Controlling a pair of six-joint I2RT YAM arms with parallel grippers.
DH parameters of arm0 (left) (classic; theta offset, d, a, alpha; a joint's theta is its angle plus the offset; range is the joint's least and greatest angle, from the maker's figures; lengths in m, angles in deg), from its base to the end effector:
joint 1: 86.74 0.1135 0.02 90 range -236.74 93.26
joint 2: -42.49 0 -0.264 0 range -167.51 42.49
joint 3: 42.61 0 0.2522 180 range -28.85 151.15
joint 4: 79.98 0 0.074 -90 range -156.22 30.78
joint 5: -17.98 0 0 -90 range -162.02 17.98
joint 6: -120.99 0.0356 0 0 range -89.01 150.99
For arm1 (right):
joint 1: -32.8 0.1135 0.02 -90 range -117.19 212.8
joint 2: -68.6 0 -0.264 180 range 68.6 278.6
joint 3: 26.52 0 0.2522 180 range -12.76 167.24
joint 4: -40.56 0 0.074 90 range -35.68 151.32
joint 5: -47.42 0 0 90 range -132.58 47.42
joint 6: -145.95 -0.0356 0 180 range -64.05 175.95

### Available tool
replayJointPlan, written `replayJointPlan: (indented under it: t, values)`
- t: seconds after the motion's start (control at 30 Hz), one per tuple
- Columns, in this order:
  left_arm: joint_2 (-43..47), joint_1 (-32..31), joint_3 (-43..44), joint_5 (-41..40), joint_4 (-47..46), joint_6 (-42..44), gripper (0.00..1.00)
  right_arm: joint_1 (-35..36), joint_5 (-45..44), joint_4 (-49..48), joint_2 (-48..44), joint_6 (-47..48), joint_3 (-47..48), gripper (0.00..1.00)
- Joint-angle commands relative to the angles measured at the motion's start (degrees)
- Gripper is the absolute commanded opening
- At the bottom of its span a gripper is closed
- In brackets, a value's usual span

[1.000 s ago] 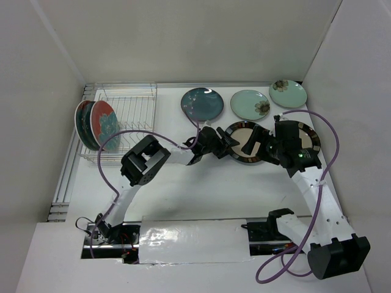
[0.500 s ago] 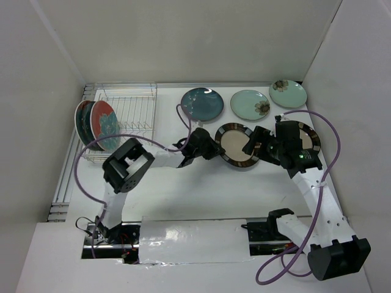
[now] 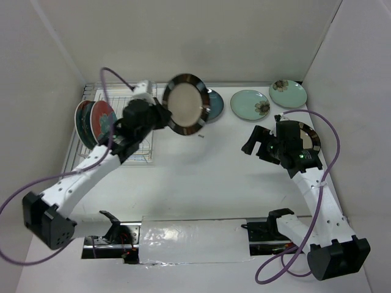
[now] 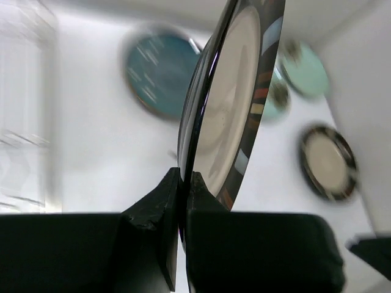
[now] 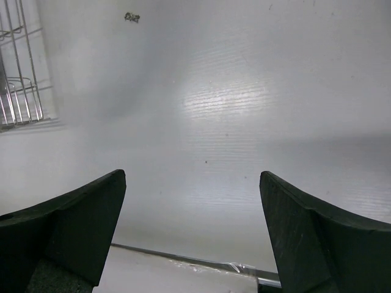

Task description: Load the plates into the dish rack

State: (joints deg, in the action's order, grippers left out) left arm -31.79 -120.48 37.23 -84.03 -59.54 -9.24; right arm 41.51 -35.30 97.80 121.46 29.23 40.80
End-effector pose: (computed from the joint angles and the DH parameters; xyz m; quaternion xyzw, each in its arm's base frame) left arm 0.2575 -0.1631 0.3641 -0.1083 0.7835 -0.2985 0.5342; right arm 0.1822 0.0325 0.3127 0.1180 0.9072 0.1770 0.3630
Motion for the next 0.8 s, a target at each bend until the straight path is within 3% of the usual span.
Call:
replayJointPlan:
  t: [0.0, 0.13, 0.27, 0.5, 0.77]
  values:
    - [7.6, 4.5, 5.6, -9.0, -2.7, 15.7, 0.00, -0.4, 1.4, -3.0, 0.0, 1.1, 0.1, 0.97]
    - [13.8, 9.4, 4.1, -15.8, -4.1, 31.0, 0.00, -0.4, 1.4, -3.5, 1.2, 1.1, 0.1, 0.97]
    - [16.8, 15.2, 1.7, -19.6, -7.2, 39.8, 0.00, -0.4, 1.4, -4.0, 2.4, 1.7, 0.1, 0.97]
    - [17.3, 25.2, -1.0, -19.5, -10.1, 45.0, 0.00, -0.4, 2.0, -4.5, 4.6, 2.2, 0.1, 0.96]
    - [15.5, 30.7, -5.1, -14.2, -9.6, 44.4, 0.00, -0.4, 2.0, -5.1, 5.8, 3.3, -0.4, 0.97]
